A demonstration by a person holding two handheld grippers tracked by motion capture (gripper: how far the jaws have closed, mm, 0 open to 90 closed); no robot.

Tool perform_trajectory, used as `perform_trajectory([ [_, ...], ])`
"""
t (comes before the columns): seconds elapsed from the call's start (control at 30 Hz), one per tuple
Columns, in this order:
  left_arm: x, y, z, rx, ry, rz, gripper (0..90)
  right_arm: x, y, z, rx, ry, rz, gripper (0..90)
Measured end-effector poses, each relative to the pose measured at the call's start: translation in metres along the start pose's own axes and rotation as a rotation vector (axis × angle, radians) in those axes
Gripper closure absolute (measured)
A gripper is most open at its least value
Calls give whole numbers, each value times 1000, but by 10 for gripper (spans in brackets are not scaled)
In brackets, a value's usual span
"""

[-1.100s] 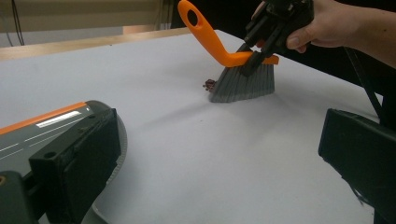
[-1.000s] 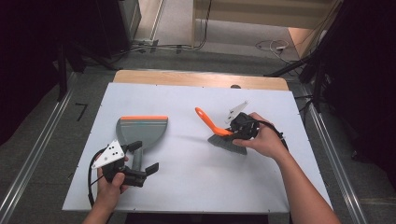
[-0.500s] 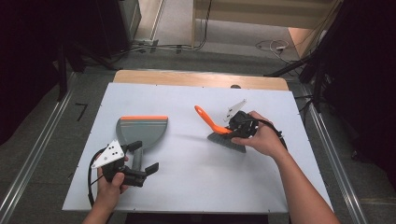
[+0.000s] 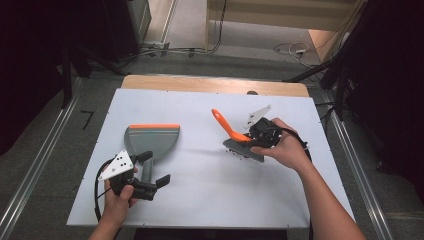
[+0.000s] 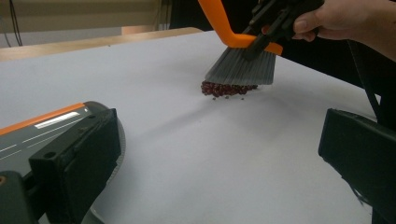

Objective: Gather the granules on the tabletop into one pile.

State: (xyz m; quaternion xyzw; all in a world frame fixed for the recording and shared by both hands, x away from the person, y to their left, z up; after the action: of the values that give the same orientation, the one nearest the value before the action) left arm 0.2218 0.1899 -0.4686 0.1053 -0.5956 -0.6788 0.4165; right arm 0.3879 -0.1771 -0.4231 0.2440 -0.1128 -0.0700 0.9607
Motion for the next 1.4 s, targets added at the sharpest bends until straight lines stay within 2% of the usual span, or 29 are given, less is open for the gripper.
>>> perform_trajectory([
  [0.17, 0, 0, 0, -1, 1, 1, 0, 0, 0, 9, 25, -8, -40, 686],
  [0.27, 0, 0, -1, -3, 1, 0, 0, -4, 3, 9, 18, 29, -95, 686],
  [0.33, 0, 0, -1, -4, -1, -1, 0, -6, 7, 4, 6, 56, -115, 686],
  [0.5, 1, 0, 0, -3, 1, -3, 0, -7, 13, -18, -37, 102, -129, 686],
  [0.6, -1, 0, 1, -1, 1, 2, 0, -7, 15, -27, -60, 117, -139, 687],
  [0.67, -1, 0, 1, 1, 0, 4, 0, -5, 15, -31, -77, 112, -149, 686],
  [0.87, -2, 0, 2, 3, 1, 3, 0, 5, 10, -31, -77, 80, -191, 686],
  [1.07, -2, 0, 2, 4, 2, 2, 0, 6, 7, -20, -30, 73, -212, 686],
  [1.17, -2, 0, 2, 10, 3, 3, 0, 5, 5, -11, 12, 73, -240, 686],
  [1.4, -2, 0, 3, 15, 7, 0, 0, 0, -10, 4, 55, 50, -290, 686],
])
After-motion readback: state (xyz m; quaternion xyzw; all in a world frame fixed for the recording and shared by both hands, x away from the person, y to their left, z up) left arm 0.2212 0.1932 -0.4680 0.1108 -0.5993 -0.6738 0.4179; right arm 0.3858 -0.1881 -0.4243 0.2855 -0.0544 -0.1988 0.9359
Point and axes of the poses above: each handheld gripper's, and its own axes: z roughly backward along the jaws, y roughly out of its top, x roughly to its right, the point moved 1 cm from there along -z, roughly forward along the jaws, and after that the axes turned 11 degrees about z, right-handed, at the moved point
